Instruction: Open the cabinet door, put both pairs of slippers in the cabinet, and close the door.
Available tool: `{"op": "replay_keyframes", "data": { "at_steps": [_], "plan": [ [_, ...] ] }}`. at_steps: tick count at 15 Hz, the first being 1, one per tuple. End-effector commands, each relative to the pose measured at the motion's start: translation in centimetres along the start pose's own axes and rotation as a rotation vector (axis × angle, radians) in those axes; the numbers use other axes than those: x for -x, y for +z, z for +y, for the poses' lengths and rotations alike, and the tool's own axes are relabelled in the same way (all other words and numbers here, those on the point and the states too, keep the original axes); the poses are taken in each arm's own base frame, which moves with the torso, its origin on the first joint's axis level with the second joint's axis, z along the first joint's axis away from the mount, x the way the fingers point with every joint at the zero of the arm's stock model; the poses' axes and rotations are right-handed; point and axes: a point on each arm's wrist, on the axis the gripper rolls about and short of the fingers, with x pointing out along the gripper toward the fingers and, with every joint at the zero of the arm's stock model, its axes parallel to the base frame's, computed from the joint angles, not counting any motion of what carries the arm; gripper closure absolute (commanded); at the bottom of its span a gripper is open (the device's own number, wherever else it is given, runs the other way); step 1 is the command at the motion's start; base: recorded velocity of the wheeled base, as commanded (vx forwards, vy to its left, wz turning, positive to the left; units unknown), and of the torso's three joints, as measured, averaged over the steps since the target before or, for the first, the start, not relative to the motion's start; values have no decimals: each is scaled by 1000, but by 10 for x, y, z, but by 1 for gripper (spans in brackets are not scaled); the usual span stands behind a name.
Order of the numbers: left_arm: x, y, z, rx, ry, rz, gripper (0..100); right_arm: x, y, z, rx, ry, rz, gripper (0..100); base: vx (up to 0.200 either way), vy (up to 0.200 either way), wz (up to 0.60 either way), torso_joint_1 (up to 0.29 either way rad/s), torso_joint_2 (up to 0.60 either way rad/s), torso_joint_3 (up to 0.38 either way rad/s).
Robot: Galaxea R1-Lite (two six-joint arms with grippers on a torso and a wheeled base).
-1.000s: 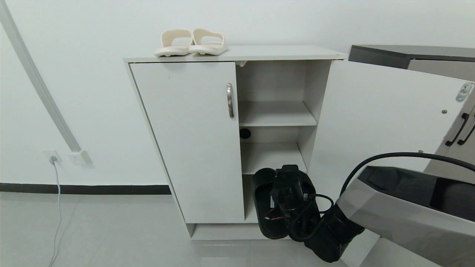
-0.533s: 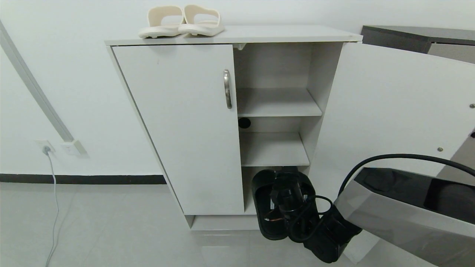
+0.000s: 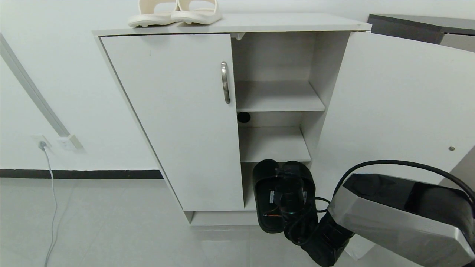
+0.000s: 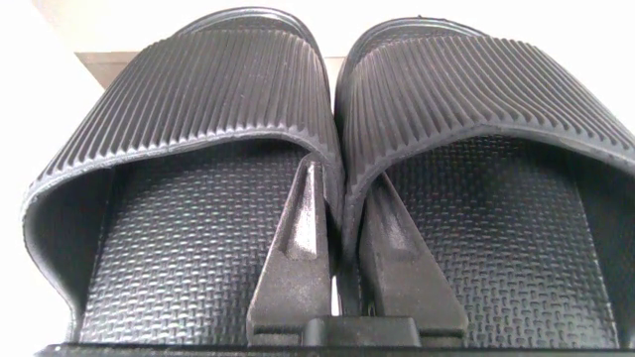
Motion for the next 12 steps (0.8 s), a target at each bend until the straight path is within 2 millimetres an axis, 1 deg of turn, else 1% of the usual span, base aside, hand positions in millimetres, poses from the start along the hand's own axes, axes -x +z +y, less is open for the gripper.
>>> {"op": "replay_keyframes", "data": {
  "at_steps": [1, 5, 12],
  "plan": [
    [0, 0, 0, 0, 0, 1, 100, -1, -3, -1, 5, -3, 3, 100, 0, 0, 0, 0, 0, 0],
    [0, 0, 0, -1, 0, 1, 100, 1, 3, 0, -1, -1, -8, 100, 0, 0, 0, 0, 0, 0],
    [0, 0, 0, -1, -1, 1, 100, 1, 3, 0, -2, -1, -9, 100, 200, 0, 0, 3, 2, 1]
  ]
}}
